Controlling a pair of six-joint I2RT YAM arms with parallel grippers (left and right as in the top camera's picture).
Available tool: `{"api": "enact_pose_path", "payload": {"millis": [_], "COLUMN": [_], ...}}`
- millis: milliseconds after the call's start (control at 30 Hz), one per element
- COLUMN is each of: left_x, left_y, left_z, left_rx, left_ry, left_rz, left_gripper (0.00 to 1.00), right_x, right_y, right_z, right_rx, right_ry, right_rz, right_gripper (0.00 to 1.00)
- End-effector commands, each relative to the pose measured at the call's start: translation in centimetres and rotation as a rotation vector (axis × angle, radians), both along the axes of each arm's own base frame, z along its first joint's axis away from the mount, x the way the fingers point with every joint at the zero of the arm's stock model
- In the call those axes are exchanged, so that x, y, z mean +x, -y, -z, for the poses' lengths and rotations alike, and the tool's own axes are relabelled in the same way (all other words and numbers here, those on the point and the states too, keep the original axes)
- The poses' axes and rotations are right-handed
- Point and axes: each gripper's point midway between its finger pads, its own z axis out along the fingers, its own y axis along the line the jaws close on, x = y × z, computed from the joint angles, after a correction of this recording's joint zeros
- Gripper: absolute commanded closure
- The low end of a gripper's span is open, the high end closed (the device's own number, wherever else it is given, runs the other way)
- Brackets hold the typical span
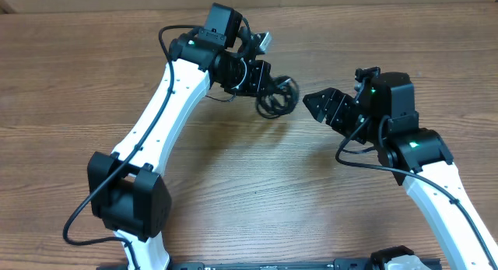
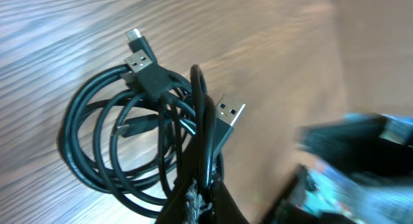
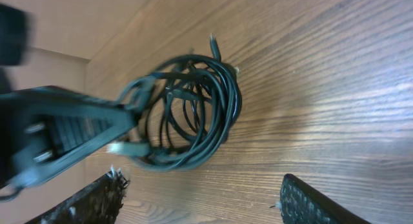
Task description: Untangle cables
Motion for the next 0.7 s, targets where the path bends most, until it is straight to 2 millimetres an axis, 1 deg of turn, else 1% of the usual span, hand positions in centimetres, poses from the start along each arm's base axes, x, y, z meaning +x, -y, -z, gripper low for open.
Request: {"api": "enact_pose_path", "payload": {"millis": [0, 33, 67, 133, 200, 333, 467, 533, 567, 600, 633, 667], "left_x": [1.0, 1.1, 0.3, -1.3, -2.0, -2.0, -1.9, -1.9, -1.9, -1.8, -1.5, -1.1], "left_y": [-1.7, -2.7, -2.4, -0.4, 0.7, 0.8, 0.8, 0.8, 0.8, 0.8, 0.5, 0.1], "left_z": [-1.4, -0.6, -0.7, -2.3, -3.7, -3.9, -3.9, -3.9, -4.0, -4.0, -3.8, -3.4], "left_rx": [0.065, 0.118, 0.096, -0.039, -0.138, -0.152, -0.152, -0.152, -0.154, -0.153, -0.141, -0.112], "left_ry": [0.026, -0.022, -0.065, -0.091, -0.113, -0.112, -0.118, -0.117, -0.114, -0.112, -0.104, -0.092], "left_rz": [-0.115, -0.197, -0.185, -0.063, -0.006, -0.003, -0.010, -0.010, -0.010, -0.011, -0.022, -0.044], "left_gripper": [0.96, 0.96, 0.96, 0.96, 0.96, 0.96, 0.96, 0.96, 0.96, 0.96, 0.96, 0.96], "right_x": [0.6, 0.7, 0.9, 1.3, 1.7, 2.3, 2.4, 2.5, 2.6, 2.6, 2.6, 2.5], "right_y": [-0.8, -0.9, -1.0, -1.2, -1.7, -3.5, -4.4, -4.7, -4.8, -4.9, -4.9, -4.9], "right_z": [0.9, 1.1, 1.6, 2.2, 2.8, 3.7, 5.9, 6.8, 7.2, 7.5, 7.8, 7.8], "right_rx": [0.004, 0.012, 0.033, 0.067, 0.085, 0.108, 0.098, 0.092, 0.090, 0.087, 0.085, 0.084], "right_ry": [-0.036, -0.048, -0.080, -0.126, -0.148, -0.153, -0.210, -0.230, -0.236, -0.243, -0.251, -0.252], "right_rz": [0.017, 0.025, 0.050, 0.089, 0.105, 0.050, 0.046, 0.042, 0.037, 0.038, 0.037, 0.037], "right_gripper": [0.24, 0.23, 0.21, 0.21, 0.24, 0.30, 0.38, 0.51, 0.60, 0.70, 0.90, 0.96]}}
